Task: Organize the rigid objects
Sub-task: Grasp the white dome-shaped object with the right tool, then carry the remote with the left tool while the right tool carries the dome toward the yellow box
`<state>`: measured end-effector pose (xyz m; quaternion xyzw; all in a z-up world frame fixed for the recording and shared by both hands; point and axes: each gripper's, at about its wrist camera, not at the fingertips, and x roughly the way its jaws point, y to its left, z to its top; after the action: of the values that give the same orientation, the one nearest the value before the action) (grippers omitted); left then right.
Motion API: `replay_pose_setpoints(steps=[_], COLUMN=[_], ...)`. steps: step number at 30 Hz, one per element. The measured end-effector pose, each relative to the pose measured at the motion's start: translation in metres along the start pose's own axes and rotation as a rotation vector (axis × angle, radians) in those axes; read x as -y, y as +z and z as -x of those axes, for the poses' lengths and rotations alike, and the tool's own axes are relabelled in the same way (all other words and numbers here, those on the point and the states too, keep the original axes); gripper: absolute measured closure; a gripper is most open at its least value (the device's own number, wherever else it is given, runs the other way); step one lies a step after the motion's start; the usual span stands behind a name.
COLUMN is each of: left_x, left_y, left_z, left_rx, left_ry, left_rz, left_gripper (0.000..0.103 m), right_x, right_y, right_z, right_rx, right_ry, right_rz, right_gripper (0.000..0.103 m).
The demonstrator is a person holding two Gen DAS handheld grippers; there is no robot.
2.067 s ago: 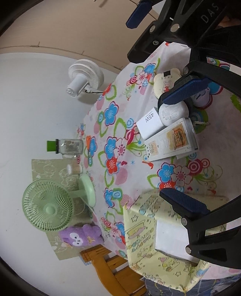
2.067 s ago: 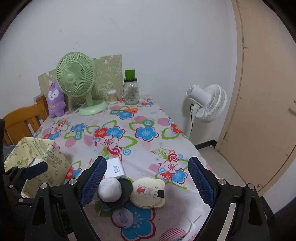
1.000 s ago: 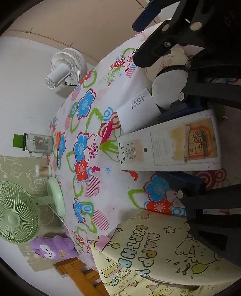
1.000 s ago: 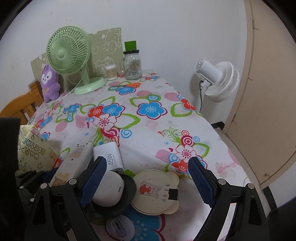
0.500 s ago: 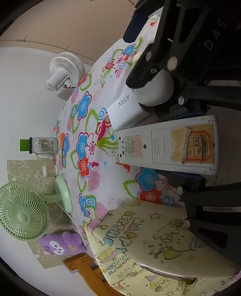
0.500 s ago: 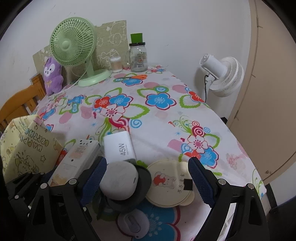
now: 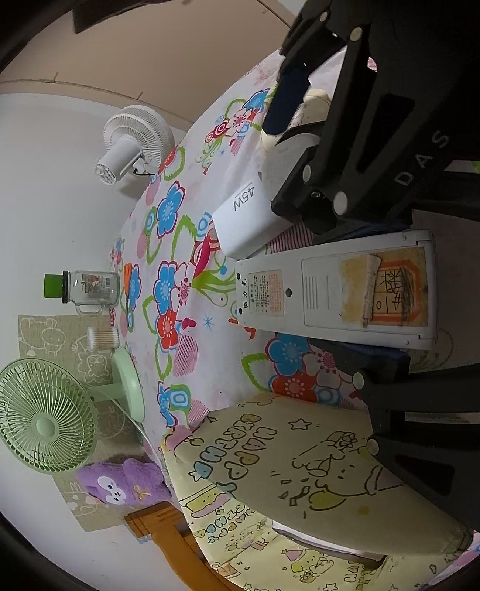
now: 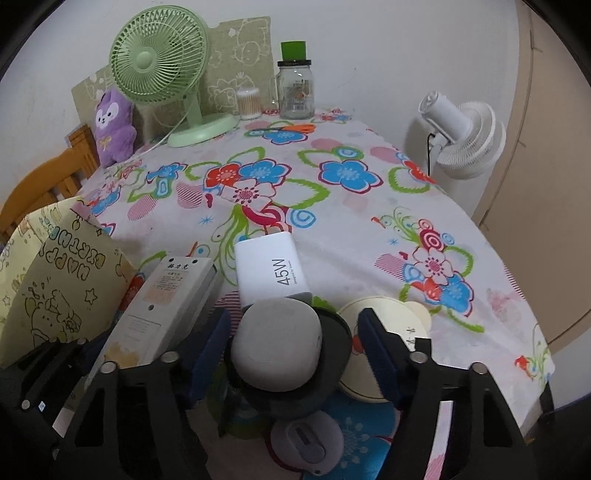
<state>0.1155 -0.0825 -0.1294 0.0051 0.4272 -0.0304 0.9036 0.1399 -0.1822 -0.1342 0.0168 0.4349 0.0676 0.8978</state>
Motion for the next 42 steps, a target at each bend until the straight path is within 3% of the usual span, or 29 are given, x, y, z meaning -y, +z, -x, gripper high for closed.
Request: replay_pose_setpoints(steps=[3, 18, 42], left_x=[0.0, 0.004, 0.01], left_y=[0.002, 0.011, 0.019], left_z=[-0.004, -0.005, 0.06], left_rx=[-0.003, 0.008, 0.109], left_ry=[0.008, -0.003, -0.015], left_rz=[-0.003, -0.011, -0.048], left_gripper=[0.057, 0.058, 0.058], right_x=[0.001, 0.01, 0.006], right_y=[0.001, 0.007, 0.013], right_z=[-0.003, 0.001, 0.07], right_rx=[-0.011, -0.001, 0.118], right_ry=[0.016, 0.016, -0.006], right_rz=[-0.013, -0.035, -0.039], right_gripper=[0.049, 0.05, 0.05])
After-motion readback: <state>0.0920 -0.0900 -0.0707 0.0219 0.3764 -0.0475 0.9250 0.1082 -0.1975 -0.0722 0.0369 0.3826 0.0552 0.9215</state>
